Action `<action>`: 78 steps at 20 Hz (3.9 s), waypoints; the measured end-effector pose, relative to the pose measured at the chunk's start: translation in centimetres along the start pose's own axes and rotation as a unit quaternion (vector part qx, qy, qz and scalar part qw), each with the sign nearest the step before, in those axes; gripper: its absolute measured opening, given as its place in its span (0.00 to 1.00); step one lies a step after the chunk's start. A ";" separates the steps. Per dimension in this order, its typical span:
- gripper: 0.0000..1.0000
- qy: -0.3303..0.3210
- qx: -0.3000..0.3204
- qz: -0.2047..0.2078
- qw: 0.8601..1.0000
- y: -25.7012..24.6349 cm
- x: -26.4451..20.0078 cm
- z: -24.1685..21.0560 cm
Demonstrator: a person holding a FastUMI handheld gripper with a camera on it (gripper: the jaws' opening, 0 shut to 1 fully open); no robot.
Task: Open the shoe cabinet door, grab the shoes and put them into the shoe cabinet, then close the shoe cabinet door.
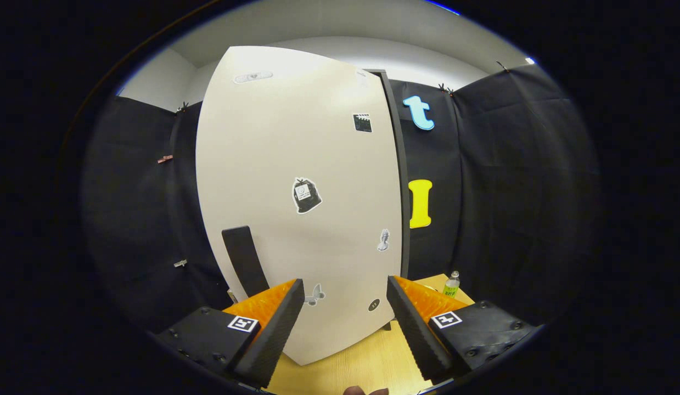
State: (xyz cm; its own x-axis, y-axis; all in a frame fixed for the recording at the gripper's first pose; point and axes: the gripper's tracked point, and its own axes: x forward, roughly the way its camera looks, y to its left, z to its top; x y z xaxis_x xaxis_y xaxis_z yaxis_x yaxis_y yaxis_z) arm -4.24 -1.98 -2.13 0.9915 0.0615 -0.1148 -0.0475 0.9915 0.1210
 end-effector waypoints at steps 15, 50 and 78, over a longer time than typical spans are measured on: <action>0.98 -0.006 -0.015 0.007 1.000 0.8 0.6 0.2; 0.98 -0.002 -0.025 0.014 1.000 1.8 2.1 -0.5; 0.98 -0.004 -0.019 0.017 1.000 1.4 1.6 -0.3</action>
State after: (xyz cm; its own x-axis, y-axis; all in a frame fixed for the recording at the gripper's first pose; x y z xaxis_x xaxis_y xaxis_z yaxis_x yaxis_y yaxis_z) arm -2.74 -0.46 -2.48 0.9903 0.0938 -0.1027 -0.0849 0.9925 0.0881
